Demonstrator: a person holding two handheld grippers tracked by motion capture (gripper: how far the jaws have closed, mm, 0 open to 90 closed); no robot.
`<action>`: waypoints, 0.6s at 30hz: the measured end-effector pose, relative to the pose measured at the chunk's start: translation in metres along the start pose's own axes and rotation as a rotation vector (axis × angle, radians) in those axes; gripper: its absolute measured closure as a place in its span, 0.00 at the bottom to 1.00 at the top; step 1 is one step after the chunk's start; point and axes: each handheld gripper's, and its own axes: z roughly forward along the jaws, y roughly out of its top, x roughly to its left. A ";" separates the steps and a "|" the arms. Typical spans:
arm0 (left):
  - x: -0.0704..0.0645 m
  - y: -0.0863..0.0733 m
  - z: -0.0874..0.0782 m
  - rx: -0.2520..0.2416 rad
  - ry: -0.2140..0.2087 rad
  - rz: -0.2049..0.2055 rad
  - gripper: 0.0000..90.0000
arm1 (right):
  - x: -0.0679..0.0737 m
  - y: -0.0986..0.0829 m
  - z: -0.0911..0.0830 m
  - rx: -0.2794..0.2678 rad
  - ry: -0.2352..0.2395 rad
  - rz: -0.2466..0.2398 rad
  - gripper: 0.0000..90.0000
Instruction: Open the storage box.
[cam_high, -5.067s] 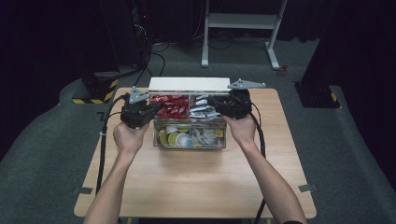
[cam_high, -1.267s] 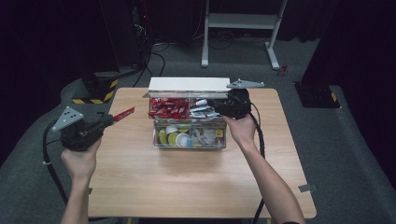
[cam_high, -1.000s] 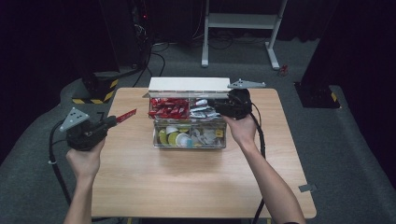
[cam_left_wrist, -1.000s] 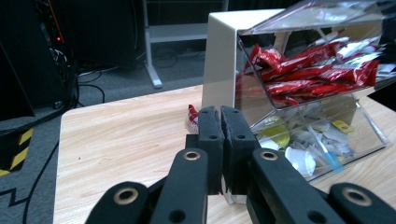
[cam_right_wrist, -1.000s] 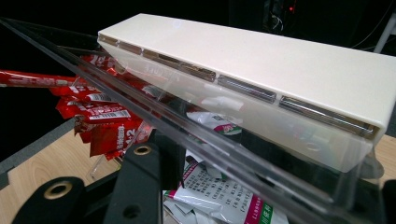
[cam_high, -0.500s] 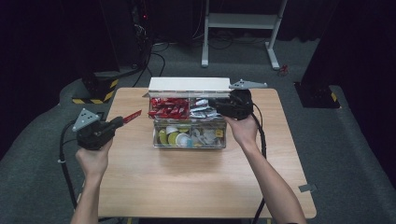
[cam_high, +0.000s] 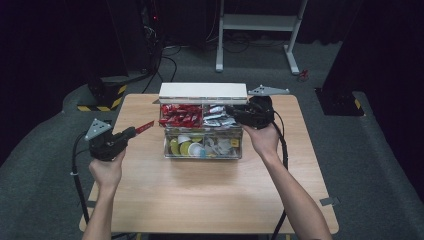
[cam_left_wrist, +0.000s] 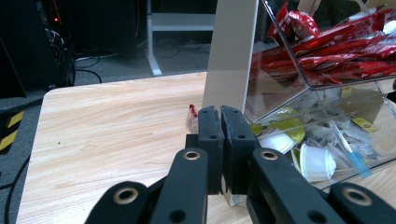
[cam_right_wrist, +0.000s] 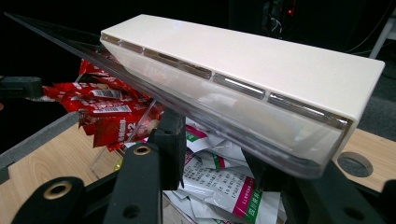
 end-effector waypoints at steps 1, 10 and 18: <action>0.000 -0.001 0.001 0.002 0.003 0.002 0.97 | 0.000 0.000 0.000 -0.003 0.001 0.000 0.68; 0.000 -0.014 0.014 -0.005 0.008 -0.030 0.97 | -0.001 -0.001 -0.001 -0.006 0.000 0.003 0.68; -0.001 -0.020 0.026 0.019 0.011 -0.030 0.97 | -0.002 -0.002 -0.001 -0.012 0.005 0.008 0.67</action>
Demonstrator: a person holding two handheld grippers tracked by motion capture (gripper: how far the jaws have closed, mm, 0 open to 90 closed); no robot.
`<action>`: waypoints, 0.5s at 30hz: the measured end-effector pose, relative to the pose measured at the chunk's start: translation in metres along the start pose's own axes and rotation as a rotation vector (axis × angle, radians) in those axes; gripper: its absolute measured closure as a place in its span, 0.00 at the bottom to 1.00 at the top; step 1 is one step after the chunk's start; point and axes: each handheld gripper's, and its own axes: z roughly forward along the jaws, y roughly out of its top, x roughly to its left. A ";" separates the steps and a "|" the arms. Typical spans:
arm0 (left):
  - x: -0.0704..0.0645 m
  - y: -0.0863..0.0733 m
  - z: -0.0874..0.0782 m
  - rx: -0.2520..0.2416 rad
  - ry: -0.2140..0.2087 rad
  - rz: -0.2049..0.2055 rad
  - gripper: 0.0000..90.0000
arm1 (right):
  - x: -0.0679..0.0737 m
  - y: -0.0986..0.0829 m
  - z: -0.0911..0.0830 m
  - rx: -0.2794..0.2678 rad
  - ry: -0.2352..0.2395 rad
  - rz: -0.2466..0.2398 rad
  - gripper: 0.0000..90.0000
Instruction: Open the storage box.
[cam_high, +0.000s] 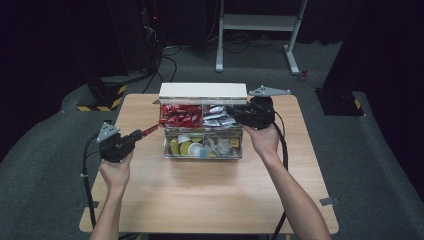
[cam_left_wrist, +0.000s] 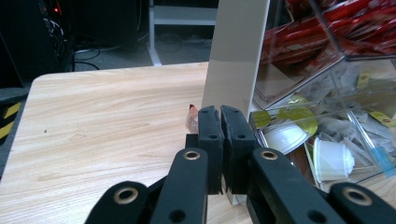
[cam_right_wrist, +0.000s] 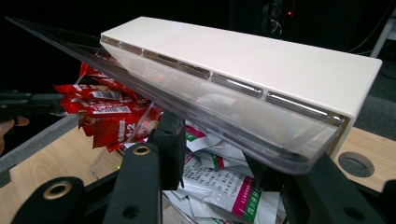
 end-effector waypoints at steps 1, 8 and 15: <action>0.000 -0.001 0.002 0.003 -0.002 -0.002 0.97 | -0.001 0.000 0.000 -0.001 0.003 0.004 0.68; 0.000 -0.005 0.010 0.014 0.004 0.003 0.97 | 0.000 -0.001 0.000 0.000 -0.005 0.004 0.68; 0.003 -0.012 0.020 0.032 0.021 0.013 0.97 | 0.000 -0.001 -0.001 0.004 -0.014 0.003 0.67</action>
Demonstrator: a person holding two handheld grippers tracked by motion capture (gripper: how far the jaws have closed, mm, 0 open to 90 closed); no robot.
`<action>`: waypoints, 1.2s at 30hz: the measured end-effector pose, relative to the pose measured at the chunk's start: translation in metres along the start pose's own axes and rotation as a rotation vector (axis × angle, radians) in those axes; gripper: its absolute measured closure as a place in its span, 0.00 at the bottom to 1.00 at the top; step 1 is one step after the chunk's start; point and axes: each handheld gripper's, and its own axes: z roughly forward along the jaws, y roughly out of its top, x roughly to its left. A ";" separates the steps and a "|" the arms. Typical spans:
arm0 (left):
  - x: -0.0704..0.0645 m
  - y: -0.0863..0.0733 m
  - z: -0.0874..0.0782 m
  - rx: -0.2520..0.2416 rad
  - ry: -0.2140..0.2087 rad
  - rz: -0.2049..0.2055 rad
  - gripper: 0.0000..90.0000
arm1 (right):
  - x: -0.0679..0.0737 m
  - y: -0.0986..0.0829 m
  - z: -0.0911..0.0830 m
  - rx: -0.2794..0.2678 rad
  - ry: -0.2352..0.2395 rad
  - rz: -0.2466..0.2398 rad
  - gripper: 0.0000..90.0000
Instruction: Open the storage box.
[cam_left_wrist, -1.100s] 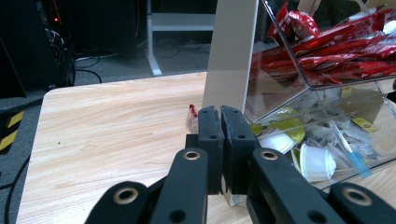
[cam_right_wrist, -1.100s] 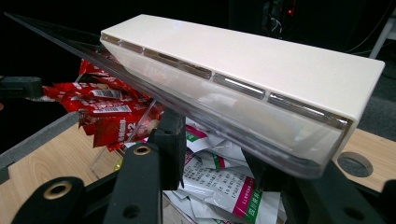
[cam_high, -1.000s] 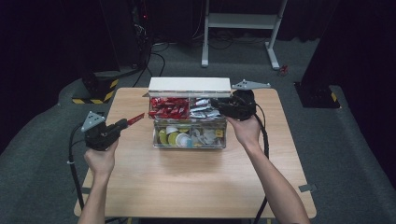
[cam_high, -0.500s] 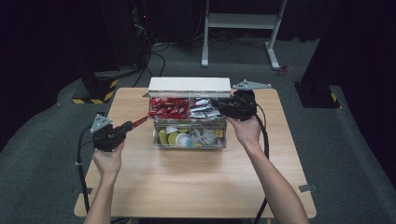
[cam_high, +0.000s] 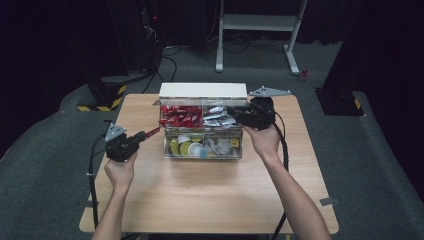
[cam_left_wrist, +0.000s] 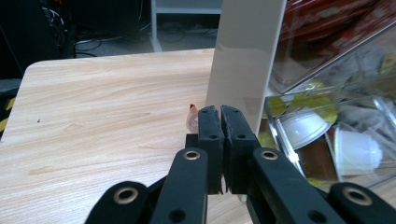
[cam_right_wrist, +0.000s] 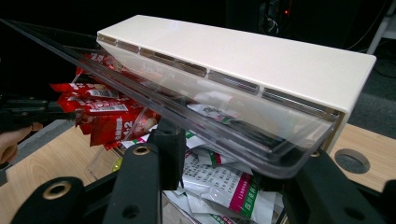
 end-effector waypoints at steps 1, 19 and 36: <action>0.000 0.000 0.000 0.000 0.000 0.000 0.97 | 0.000 0.000 0.000 0.000 0.000 0.000 0.67; 0.005 -0.036 0.022 0.026 0.031 -0.008 0.97 | 0.003 0.002 -0.001 0.016 -0.023 -0.008 0.67; -0.004 -0.058 0.045 0.185 0.041 0.056 0.95 | 0.003 0.002 0.000 0.014 -0.024 -0.008 0.67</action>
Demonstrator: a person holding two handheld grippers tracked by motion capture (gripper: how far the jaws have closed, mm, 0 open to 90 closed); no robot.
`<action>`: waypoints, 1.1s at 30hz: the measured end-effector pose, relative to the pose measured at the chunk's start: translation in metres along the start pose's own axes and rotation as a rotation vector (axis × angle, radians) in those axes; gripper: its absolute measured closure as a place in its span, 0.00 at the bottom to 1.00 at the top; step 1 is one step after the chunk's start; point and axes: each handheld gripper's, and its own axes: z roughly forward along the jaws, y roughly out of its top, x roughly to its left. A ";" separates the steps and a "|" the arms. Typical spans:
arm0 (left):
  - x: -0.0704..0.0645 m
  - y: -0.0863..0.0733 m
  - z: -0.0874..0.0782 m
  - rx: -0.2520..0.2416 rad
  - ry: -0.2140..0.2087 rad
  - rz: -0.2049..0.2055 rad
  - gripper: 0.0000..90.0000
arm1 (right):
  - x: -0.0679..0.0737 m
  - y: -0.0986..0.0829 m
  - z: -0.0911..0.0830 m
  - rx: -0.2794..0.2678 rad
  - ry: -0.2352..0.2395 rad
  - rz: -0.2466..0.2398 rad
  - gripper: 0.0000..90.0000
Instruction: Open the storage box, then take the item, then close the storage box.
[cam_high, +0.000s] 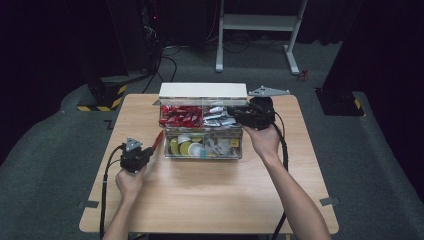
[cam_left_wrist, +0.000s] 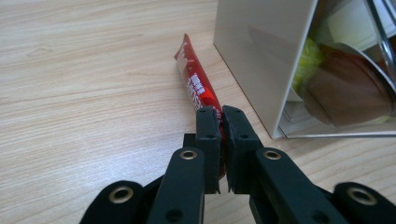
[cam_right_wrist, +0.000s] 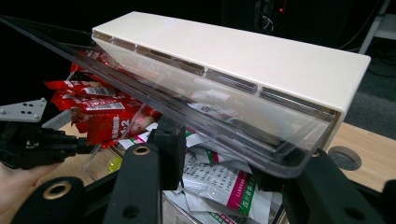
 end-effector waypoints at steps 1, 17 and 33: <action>-0.001 0.000 0.000 0.003 -0.001 -0.002 0.95 | 0.000 0.000 0.000 0.000 0.001 0.001 0.67; -0.004 -0.012 0.005 0.026 -0.003 -0.027 0.93 | -0.001 0.003 0.007 0.004 0.028 -0.005 0.67; -0.002 -0.020 -0.004 0.022 -0.029 -0.059 0.71 | -0.002 0.002 0.002 -0.002 0.023 0.000 0.67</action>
